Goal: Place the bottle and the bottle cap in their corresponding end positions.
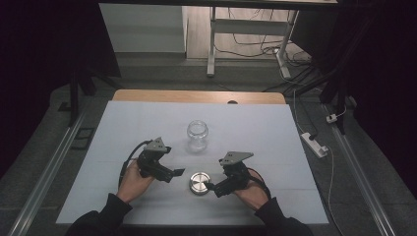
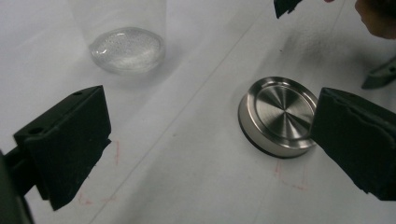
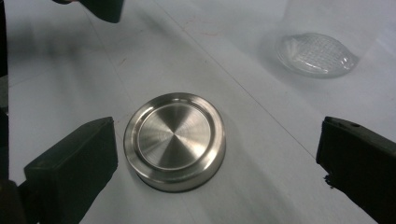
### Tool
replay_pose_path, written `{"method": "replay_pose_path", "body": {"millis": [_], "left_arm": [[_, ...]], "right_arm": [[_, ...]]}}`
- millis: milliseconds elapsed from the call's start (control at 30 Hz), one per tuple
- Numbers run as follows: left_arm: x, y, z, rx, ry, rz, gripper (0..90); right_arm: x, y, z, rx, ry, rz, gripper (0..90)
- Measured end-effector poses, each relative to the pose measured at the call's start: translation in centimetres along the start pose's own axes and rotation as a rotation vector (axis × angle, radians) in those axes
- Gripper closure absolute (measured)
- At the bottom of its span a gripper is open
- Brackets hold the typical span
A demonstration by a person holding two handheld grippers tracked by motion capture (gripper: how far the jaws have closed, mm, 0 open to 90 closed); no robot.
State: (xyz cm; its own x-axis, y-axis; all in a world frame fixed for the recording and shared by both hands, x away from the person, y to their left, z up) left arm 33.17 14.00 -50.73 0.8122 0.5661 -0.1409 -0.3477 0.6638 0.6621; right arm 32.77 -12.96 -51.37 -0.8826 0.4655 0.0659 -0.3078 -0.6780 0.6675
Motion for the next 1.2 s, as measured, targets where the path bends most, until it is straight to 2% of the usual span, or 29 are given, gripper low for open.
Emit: {"method": "replay_pose_path", "body": {"millis": [233, 433, 867, 1200], "left_arm": [[-0.8, 0.8, -0.7, 0.009, -0.002, 0.005, 0.0], [-1.4, 1.7, -1.4, 0.002, 0.002, 0.012, 0.0], [-2.2, 3.8, -3.6, -0.002, 0.035, 0.029, 0.0], [-2.4, 5.5, -5.5, -0.012, 0.081, 0.053, 0.0]], "right_arm": [[-0.3, 0.8, -0.5, -0.003, -0.024, -0.012, 0.0], [-0.2, 1.7, -0.6, -0.022, -0.016, -0.019, 0.0], [-0.5, 3.8, -1.4, -0.044, -0.026, -0.069, 0.0], [-0.8, 5.4, -2.4, -0.044, -0.036, -0.116, 0.0]]}}
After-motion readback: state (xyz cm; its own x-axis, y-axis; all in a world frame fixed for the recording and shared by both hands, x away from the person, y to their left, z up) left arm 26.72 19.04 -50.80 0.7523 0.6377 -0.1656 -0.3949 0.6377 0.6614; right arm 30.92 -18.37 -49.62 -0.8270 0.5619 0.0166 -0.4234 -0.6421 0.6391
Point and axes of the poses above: each handheld gripper's, and its own axes: y roughly backward along the jaws, z roughly out of its top, x roughly to its left, the point moved 2 cm from there along -y, roughly forward along the jaws, and after that the axes turned 3 degrees about x, right-handed, at the moved point
